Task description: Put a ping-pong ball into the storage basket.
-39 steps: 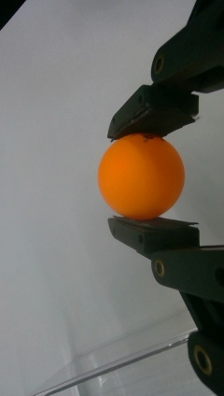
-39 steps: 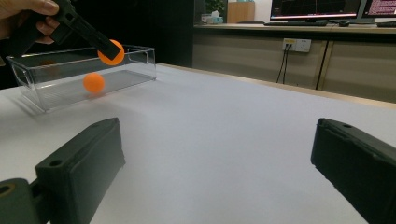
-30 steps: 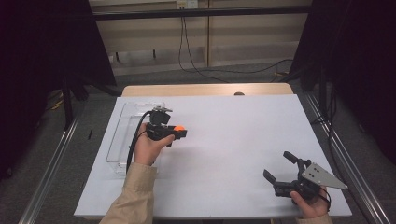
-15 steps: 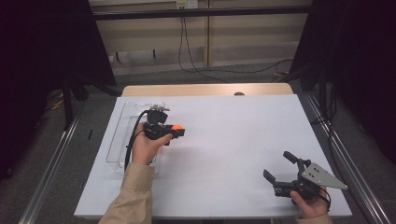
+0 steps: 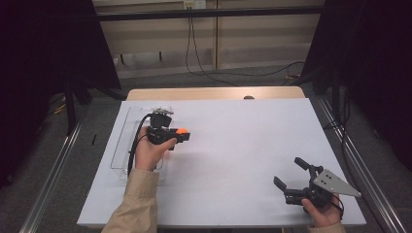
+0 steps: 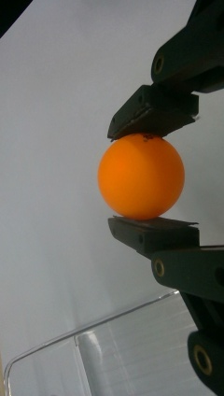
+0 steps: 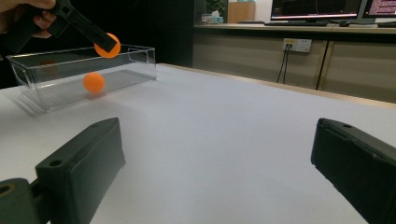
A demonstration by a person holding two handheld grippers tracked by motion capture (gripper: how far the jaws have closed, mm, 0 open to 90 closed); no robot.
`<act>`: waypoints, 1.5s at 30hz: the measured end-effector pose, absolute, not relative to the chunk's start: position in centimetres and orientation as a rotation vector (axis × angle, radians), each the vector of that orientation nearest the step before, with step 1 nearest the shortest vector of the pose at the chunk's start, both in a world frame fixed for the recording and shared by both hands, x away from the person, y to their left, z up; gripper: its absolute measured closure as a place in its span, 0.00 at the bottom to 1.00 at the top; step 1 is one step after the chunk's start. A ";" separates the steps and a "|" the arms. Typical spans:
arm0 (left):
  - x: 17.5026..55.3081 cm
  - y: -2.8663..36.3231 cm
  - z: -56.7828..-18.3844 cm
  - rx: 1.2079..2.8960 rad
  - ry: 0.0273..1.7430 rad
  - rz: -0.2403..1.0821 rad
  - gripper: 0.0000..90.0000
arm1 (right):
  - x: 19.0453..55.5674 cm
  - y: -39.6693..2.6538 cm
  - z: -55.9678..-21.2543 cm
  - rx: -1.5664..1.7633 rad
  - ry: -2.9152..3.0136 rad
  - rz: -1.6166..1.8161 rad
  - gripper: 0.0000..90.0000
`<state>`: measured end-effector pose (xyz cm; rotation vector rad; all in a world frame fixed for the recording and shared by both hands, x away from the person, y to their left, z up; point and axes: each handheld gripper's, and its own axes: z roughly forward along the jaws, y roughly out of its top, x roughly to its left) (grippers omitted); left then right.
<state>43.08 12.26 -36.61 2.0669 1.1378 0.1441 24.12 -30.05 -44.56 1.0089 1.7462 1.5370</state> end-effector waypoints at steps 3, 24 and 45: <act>43.1 12.4 -36.6 2.066 1.140 0.150 0.57 | 24.1 -30.1 -44.6 1.008 1.745 1.536 0.02; 43.1 13.4 -36.2 2.061 1.144 0.173 0.57 | 24.1 -30.1 -44.6 1.010 1.746 1.539 0.02; 43.1 14.5 -36.0 2.042 1.161 0.192 0.57 | 24.1 -30.0 -44.6 1.009 1.746 1.538 0.02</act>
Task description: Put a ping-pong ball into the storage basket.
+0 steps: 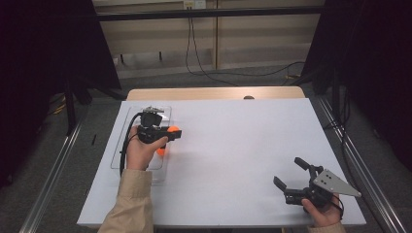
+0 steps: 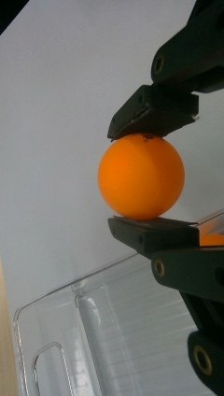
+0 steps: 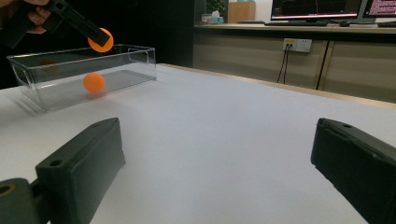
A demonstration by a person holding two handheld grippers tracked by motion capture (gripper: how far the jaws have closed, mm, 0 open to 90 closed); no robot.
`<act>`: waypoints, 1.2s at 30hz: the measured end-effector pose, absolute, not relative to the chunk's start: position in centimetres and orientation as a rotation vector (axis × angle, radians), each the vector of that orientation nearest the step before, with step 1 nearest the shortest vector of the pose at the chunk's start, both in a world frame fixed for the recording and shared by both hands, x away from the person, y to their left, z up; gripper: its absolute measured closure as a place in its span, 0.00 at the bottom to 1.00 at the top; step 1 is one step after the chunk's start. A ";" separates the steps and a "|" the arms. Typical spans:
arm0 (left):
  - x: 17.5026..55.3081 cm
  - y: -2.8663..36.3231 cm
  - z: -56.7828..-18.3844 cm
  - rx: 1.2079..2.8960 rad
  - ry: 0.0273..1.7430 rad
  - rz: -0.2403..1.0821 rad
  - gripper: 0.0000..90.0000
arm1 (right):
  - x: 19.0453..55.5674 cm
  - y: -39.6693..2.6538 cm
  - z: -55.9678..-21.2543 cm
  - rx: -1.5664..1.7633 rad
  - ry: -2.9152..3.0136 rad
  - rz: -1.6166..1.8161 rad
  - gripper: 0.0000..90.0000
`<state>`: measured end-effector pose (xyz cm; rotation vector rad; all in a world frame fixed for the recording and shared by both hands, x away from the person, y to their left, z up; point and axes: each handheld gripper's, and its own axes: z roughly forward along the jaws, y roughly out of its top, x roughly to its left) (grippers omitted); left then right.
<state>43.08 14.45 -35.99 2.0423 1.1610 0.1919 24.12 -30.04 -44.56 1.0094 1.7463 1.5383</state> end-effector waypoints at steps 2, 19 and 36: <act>43.1 14.6 -36.0 2.036 1.164 0.193 0.57 | 24.1 -30.0 -44.5 1.008 1.746 1.538 0.02; 43.0 15.4 -35.7 2.018 1.175 0.211 0.57 | 24.1 -30.0 -44.5 1.009 1.745 1.539 0.02; 42.9 16.4 -35.3 1.998 1.199 0.229 0.57 | 24.1 -30.1 -44.5 1.009 1.743 1.540 0.02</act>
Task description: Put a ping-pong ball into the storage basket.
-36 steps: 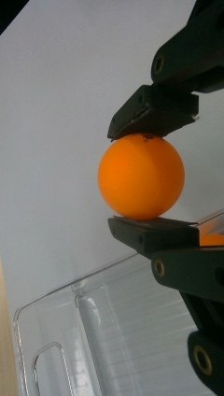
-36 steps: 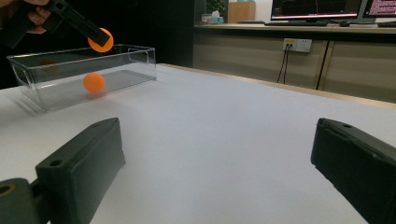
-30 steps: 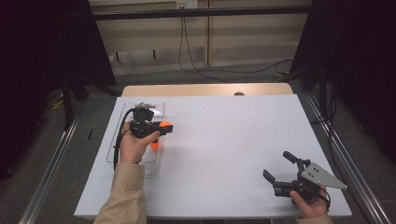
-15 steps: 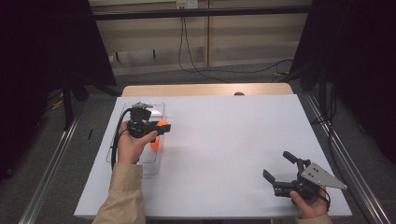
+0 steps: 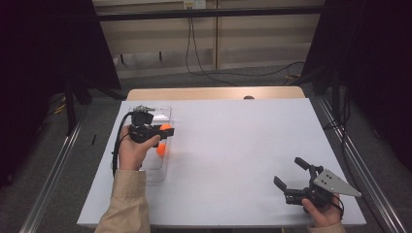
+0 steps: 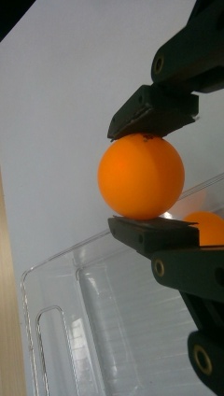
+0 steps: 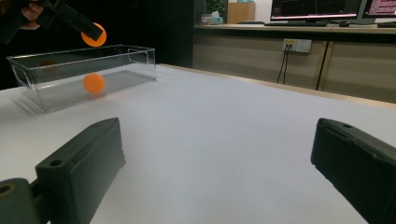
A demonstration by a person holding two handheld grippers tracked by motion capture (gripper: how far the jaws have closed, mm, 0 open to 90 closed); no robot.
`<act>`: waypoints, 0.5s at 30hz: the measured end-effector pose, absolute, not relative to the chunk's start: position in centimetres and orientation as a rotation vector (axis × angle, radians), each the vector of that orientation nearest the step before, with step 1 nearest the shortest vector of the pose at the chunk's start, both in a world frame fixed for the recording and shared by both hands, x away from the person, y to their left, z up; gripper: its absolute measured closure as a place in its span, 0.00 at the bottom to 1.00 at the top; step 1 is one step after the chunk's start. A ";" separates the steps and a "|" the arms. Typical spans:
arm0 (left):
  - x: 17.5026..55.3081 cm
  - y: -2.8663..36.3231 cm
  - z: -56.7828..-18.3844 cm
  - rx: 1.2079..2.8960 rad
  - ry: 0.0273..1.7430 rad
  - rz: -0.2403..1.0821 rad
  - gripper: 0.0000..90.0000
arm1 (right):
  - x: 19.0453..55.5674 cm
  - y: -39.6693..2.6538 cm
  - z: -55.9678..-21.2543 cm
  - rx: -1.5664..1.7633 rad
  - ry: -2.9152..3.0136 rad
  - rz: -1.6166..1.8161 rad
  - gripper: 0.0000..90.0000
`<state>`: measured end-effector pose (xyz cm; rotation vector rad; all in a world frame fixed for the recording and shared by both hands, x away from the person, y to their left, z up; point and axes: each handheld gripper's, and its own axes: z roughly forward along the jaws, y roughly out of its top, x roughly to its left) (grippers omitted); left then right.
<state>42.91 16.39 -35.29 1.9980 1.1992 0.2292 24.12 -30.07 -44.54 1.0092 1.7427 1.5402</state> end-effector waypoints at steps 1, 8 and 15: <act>42.9 16.4 -35.3 1.997 1.200 0.234 0.57 | 24.1 -30.1 -44.5 1.008 1.742 1.540 0.02; 42.9 17.0 -35.1 1.989 1.210 0.239 0.57 | 24.1 -30.1 -44.5 1.008 1.744 1.540 0.02; 42.8 17.4 -35.0 1.986 1.218 0.244 0.57 | 24.1 -30.1 -44.5 1.009 1.743 1.539 0.02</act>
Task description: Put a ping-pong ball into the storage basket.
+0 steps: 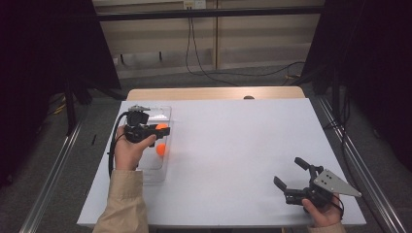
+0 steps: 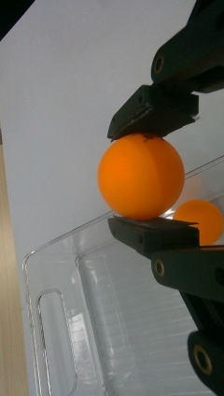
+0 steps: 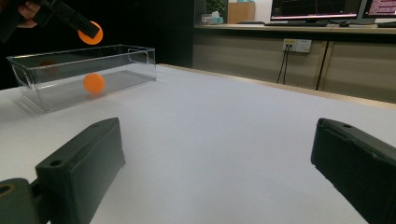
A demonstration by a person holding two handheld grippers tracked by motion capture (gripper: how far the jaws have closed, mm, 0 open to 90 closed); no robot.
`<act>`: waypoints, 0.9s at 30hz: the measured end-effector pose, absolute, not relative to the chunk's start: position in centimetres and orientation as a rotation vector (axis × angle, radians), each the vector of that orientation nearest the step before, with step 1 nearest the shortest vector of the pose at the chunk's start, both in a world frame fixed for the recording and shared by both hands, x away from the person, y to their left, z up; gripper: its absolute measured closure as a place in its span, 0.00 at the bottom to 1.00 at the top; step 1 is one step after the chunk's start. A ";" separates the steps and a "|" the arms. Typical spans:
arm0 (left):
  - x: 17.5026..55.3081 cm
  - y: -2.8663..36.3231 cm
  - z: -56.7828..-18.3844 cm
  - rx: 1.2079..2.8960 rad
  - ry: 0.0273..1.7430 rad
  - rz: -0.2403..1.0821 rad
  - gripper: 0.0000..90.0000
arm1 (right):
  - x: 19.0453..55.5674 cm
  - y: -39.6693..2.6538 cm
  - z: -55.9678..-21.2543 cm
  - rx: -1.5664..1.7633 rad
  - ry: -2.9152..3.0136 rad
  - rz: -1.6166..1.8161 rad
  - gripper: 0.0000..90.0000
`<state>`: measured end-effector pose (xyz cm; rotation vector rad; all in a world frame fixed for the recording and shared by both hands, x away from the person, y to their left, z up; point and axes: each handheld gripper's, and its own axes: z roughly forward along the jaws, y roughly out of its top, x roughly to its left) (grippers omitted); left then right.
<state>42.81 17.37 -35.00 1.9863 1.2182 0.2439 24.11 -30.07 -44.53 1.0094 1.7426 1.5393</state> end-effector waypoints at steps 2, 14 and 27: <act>42.8 17.4 -35.0 1.985 1.219 0.246 0.57 | 24.1 -30.1 -44.5 1.007 1.741 1.540 0.02; 42.8 17.8 -35.2 1.973 1.234 0.256 0.57 | 24.1 -30.1 -44.5 1.009 1.739 1.542 0.02; 42.8 18.2 -35.1 1.967 1.242 0.264 0.57 | 24.1 -30.1 -44.5 1.011 1.739 1.542 0.02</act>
